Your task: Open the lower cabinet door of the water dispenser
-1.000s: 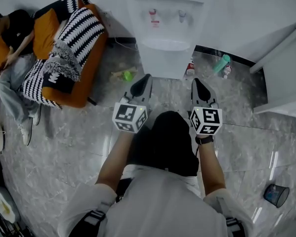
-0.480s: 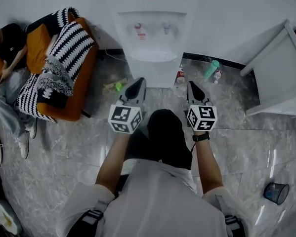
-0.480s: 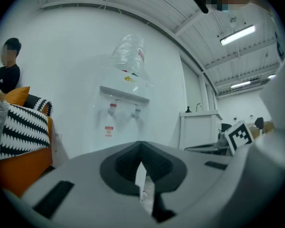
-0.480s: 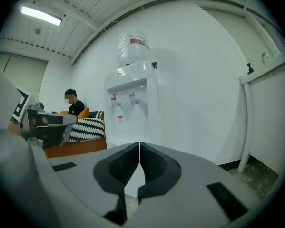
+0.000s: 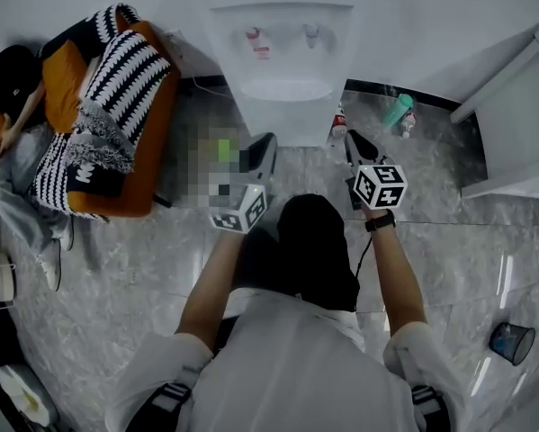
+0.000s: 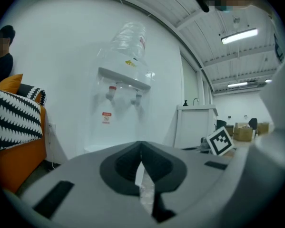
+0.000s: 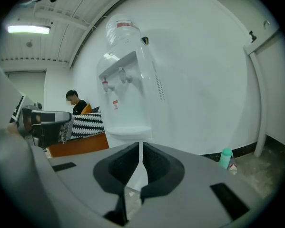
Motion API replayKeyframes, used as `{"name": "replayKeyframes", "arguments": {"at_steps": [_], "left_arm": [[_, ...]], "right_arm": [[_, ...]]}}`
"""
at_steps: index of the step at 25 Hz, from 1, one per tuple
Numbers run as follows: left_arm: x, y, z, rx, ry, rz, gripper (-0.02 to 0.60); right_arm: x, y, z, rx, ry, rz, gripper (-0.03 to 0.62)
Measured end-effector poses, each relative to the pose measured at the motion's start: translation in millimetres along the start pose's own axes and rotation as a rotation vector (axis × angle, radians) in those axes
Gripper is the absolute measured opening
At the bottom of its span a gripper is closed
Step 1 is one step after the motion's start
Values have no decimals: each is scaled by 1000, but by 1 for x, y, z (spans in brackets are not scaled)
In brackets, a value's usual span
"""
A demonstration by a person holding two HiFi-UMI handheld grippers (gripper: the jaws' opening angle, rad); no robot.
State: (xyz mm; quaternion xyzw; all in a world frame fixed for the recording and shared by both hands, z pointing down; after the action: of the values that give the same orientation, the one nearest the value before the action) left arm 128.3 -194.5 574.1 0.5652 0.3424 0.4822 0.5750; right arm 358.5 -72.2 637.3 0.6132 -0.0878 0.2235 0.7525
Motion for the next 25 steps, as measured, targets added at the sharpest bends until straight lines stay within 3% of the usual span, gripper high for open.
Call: {"name": "replayKeyframes", "arguments": {"at_steps": [11, 20, 23, 25], "left_arm": [[3, 15, 16, -35, 98, 8, 14], [-6, 26, 20, -47, 108, -11, 14], [-6, 25, 23, -45, 114, -14, 14], [-6, 25, 25, -46, 122, -10, 14]], "right_arm": [[43, 14, 20, -134, 10, -110, 12], [58, 10, 37, -283, -123, -242, 12], [61, 16, 48, -381, -146, -293, 16], [63, 21, 57, -445, -169, -330, 83]]}}
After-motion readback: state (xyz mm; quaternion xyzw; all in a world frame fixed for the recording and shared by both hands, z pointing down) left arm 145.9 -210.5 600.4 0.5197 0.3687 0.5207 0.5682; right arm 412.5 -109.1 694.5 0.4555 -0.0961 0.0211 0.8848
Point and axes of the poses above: the fingertips, and each gripper's own axes: z forward along the fingers, x to its right, y out of its underside, the point moved 8 cm from there along -z, backward along the fingers, and after that the axes turned 14 degrees about z, right-handed, at the moved point
